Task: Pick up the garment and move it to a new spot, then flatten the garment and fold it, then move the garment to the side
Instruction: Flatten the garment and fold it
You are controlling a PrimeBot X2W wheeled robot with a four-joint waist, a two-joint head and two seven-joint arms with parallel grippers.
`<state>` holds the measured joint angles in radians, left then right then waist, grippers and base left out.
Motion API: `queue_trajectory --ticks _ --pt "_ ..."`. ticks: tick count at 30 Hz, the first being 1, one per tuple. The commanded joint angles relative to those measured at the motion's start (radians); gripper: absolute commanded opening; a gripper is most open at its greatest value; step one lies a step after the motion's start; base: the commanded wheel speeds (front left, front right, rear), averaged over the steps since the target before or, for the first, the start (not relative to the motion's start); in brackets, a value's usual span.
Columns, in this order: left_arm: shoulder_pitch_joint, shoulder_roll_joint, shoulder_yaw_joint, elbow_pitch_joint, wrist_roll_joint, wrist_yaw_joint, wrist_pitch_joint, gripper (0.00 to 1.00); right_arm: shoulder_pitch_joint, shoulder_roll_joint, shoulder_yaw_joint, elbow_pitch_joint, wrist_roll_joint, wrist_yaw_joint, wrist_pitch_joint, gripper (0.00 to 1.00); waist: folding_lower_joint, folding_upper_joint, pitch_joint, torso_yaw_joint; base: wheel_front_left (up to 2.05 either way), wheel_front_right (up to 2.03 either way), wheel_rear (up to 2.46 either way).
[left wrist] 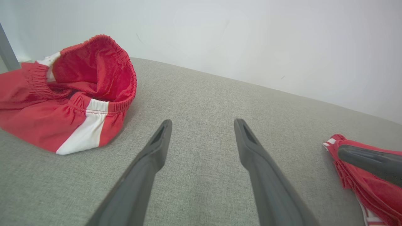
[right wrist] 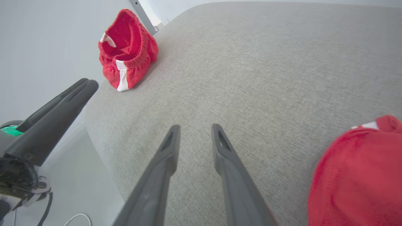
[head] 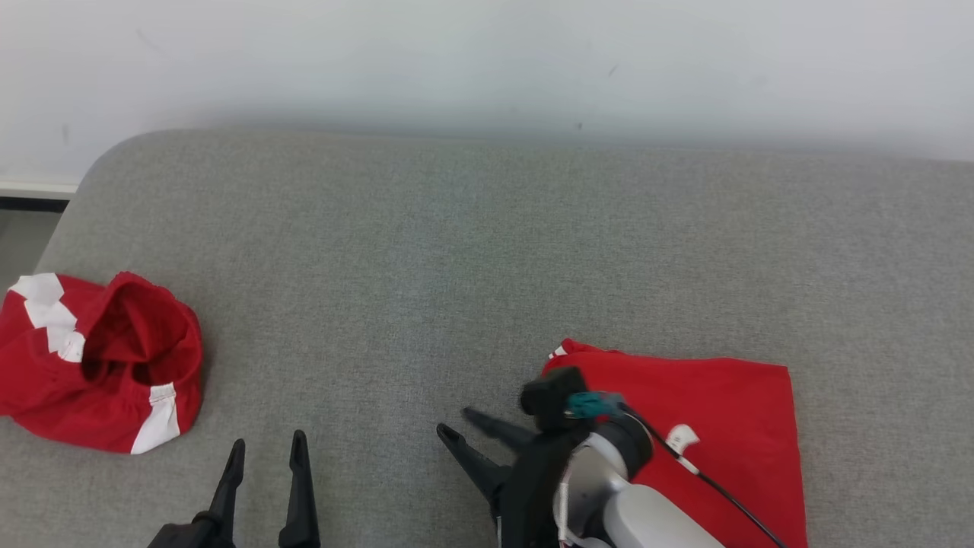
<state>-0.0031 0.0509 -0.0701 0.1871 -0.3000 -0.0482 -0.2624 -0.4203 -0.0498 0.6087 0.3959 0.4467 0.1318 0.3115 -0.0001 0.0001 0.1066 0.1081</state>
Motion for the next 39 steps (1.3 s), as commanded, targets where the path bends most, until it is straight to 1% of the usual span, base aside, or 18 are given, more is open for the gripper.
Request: queue_trajectory --ticks 1,4,5,8,10,12,15,16,19,22,27,34,39 --pt "0.015 -0.001 0.006 -0.006 0.005 0.003 -0.003 1.00 0.036 0.000 -0.025 -0.020 -0.001 -0.002 -0.026 1.00 0.0001 -0.0001 -0.012 -0.010 0.00 0.00 0.00" --pt "0.027 -0.001 0.016 -0.011 0.008 0.005 -0.003 1.00 0.089 0.000 -0.111 -0.072 -0.028 -0.002 -0.087 1.00 0.0001 -0.0001 -0.027 -0.023 0.00 0.00 0.00" --pt "0.034 -0.001 0.024 -0.014 0.010 0.004 -0.003 1.00 0.135 0.000 -0.174 -0.103 -0.058 -0.002 -0.115 1.00 0.0001 -0.0001 -0.036 -0.032 0.00 0.00 0.00" --pt "0.047 -0.001 0.029 -0.017 0.011 0.005 -0.003 1.00 0.199 0.001 -0.257 -0.156 -0.126 -0.002 -0.130 1.00 0.0001 -0.0001 -0.048 -0.046 0.00 0.00 0.00" --pt "0.049 -0.001 0.027 -0.020 0.011 0.005 -0.003 1.00 0.244 0.001 -0.290 -0.194 -0.183 -0.002 -0.117 1.00 0.0001 -0.0001 -0.053 -0.052 0.00 0.00 0.00" --pt "0.052 -0.001 0.025 -0.021 0.010 0.005 -0.003 1.00 0.285 0.001 -0.302 -0.245 -0.244 -0.002 -0.101 1.00 0.0001 -0.0001 -0.056 -0.057 0.00 0.00 0.00" --pt "0.052 -0.001 0.021 -0.023 0.008 0.005 -0.003 1.00 0.355 0.001 -0.277 -0.322 -0.316 -0.002 -0.063 1.00 0.0001 -0.0001 -0.056 -0.059 0.00 0.00 0.00" --pt "0.052 -0.001 0.021 -0.023 0.008 0.005 -0.003 1.00 0.355 0.001 -0.277 -0.322 -0.316 -0.002 -0.063 1.00 0.0001 -0.0001 -0.056 -0.059 0.00 0.00 0.00" --pt "0.050 -0.001 0.017 -0.021 0.007 0.002 -0.003 1.00 0.418 0.001 -0.247 -0.391 -0.378 -0.002 -0.024 1.00 0.0001 -0.0001 -0.051 -0.058 0.00 0.00 0.00" --pt "0.046 -0.001 0.014 -0.020 0.003 0.000 -0.003 1.00 0.471 0.000 -0.248 -0.427 -0.422 -0.002 0.002 1.00 0.0001 -0.0001 -0.043 -0.056 0.00 0.00 0.00" --pt "0.039 -0.001 0.009 -0.021 0.004 -0.001 -0.003 1.00 0.490 0.000 -0.272 -0.410 -0.449 -0.002 -0.006 1.00 0.0001 -0.0001 -0.028 -0.050 0.00 0.00 0.00" --pt "0.029 -0.001 0.008 -0.015 0.013 -0.012 -0.003 1.00 0.443 0.001 -0.291 -0.311 -0.475 -0.002 -0.035 1.00 0.0001 -0.0001 -0.013 -0.029 0.00 0.00 0.00" --pt "0.029 -0.001 0.010 -0.011 0.018 -0.012 -0.003 1.00 0.424 0.001 -0.304 -0.264 -0.479 -0.002 -0.040 1.00 0.0001 -0.0001 -0.013 -0.015 0.00 0.00 0.00"
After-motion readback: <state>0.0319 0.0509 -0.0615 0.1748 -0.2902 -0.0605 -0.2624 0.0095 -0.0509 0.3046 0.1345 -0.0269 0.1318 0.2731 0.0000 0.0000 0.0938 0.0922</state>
